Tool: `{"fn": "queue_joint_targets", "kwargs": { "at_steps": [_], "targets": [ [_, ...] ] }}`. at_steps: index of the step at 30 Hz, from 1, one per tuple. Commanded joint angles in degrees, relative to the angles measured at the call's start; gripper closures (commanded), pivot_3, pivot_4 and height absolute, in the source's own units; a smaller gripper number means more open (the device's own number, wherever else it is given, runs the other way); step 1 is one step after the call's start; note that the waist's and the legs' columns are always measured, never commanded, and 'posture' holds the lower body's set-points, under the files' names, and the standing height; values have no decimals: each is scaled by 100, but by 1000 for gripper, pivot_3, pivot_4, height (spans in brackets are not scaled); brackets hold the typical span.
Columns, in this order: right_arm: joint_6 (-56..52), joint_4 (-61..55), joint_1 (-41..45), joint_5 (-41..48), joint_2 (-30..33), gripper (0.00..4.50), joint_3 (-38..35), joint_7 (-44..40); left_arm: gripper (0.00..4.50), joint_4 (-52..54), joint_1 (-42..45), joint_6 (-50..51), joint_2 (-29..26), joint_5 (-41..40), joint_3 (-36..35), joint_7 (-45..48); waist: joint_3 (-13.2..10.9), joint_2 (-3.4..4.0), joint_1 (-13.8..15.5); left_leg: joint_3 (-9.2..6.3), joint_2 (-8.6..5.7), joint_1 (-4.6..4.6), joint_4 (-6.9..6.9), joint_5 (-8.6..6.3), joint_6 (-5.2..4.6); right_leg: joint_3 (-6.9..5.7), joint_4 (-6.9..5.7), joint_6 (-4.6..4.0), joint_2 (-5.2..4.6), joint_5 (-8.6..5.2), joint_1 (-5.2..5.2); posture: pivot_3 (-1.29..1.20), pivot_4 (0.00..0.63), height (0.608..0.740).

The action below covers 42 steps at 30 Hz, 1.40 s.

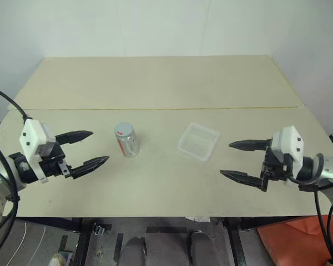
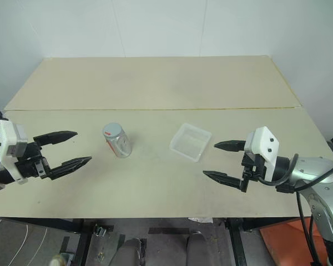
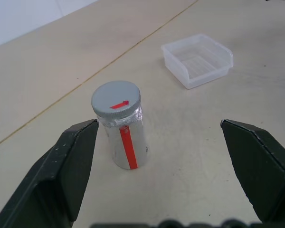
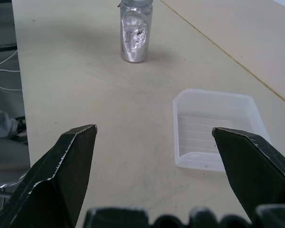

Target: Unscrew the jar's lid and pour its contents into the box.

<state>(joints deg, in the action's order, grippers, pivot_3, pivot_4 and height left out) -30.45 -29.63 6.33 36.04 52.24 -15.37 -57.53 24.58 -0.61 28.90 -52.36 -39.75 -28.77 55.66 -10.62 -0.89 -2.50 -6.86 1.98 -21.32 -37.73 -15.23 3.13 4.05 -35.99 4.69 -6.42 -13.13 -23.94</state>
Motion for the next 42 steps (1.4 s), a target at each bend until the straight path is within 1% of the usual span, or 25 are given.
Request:
{"fn": "queue_joint_targets", "kwargs": {
  "at_steps": [1, 7, 9, 13, 15, 18, 20, 25, 27, 31, 36, 42],
  "targets": [
    [169, -47, 139, 40, -67, 0, -21, 23, 25, 64, 66, -119, -13, -6, -149, -28, 0, 0, 1, 0, 0, 0, 0, 0, 0, 0, 0, 0, 0, 0, 0, 0, 150, 740],
    [166, -36, 319, 122, -240, 0, 179, 11, 25, 62, 237, -207, 313, 145, 140, -405, 0, 0, -3, 0, -1, 0, 0, 0, 0, 0, 1, 0, 0, 0, 0, 0, 150, 740],
    [271, 27, 381, -71, -199, 0, 239, 8, 25, 146, 105, -239, 523, 231, 233, -579, 0, 0, -1, 0, 0, 0, 0, 0, 0, 0, 1, 0, 0, 0, 0, 0, 150, 740],
    [371, 35, 410, -147, -173, 0, 140, 8, 25, 146, -143, -403, 921, 531, 487, -901, 0, 0, 1, 0, 0, 0, 0, 0, 0, 0, 0, 0, 0, 0, 0, 0, 150, 740],
    [415, 1, 504, -241, -184, 0, 143, 130, 25, 182, -166, -440, 1177, 653, 640, -1186, 0, 0, 9, 0, -1, 0, -1, 0, 0, 0, 0, 0, 0, 1, 1, 0, 150, 740],
    [299, -149, 867, 127, -286, 0, 67, 237, 25, 23, 21, -570, 1813, 1095, 1051, -1918, 0, 0, 12, 0, -1, 2, -2, 0, 0, 0, 1, 1, 0, 2, 5, 0, 150, 740],
    [196, -223, 997, 185, -234, 0, 97, 292, 25, -198, 179, -671, 2079, 1366, 1250, -2200, 2, -3, 16, -1, -1, 3, -3, 0, 0, -1, 0, 0, 1, 2, 5, 0, 150, 740],
    [120, -326, 914, 199, -50, 0, 161, 217, 25, -646, 406, -953, 2297, 1595, 1688, -2100, 2, -4, 27, -2, -2, 0, -3, 0, 0, -1, 4, 1, -1, 3, 5, 0, 150, 740],
    [53, -381, 918, 307, -62, 0, 146, 271, 25, -951, 609, -1158, 2428, 1819, 1811, -2259, 2, -4, 27, -2, -2, 1, -3, 0, 0, -1, 4, 1, 0, 3, 5, 0, 150, 740],
    [63, -412, 890, 296, -46, 0, 166, 256, 25, -1426, 918, -1447, 2587, 2054, 1952, -2325, 3, -5, 20, -2, -2, 3, -3, 0, 0, -1, 1, 0, 0, 4, 6, 0, 150, 740],
    [63, -480, 878, 281, -21, 0, 171, 283, 25, -1789, 1090, -1724, 2729, 2230, 2077, -2321, 3, -5, 21, -2, -2, 2, -3, 0, 0, -1, 4, 1, 0, 3, 6, 0, 150, 740],
    [90, -459, 912, 234, 15, 0, 174, 279, 25, -2392, 1502, -2156, 3138, 2418, 2186, -2570, 3, -6, 40, -2, -3, 3, -5, 1, 1, -1, 3, 2, -1, 4, 9, 0, 150, 740]
  ]
}}
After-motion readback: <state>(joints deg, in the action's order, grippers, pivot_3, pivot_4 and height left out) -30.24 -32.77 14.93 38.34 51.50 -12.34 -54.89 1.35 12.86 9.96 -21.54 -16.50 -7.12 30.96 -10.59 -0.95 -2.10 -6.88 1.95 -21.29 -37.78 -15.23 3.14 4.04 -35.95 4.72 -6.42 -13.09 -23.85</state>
